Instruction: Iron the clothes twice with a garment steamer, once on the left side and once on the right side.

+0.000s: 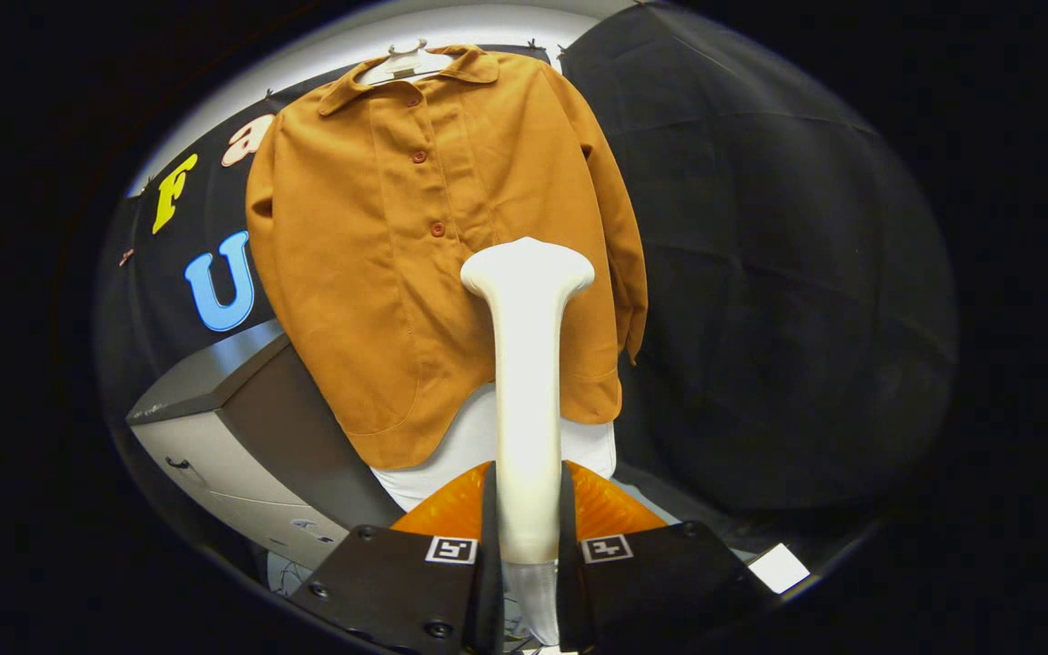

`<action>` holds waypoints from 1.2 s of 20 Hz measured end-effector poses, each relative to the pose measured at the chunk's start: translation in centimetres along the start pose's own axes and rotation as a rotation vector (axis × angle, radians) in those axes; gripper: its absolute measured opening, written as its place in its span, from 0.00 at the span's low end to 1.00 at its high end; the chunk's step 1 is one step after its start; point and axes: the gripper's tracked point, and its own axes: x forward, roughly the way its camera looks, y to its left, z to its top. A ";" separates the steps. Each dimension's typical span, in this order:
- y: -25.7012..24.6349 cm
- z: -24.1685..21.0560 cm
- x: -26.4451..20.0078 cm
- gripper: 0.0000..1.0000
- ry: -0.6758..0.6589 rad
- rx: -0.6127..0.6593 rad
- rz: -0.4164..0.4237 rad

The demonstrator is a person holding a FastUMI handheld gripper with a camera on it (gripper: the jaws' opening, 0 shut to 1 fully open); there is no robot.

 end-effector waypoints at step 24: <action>21.9 23.3 -15.2 0.27 -0.329 -0.042 0.092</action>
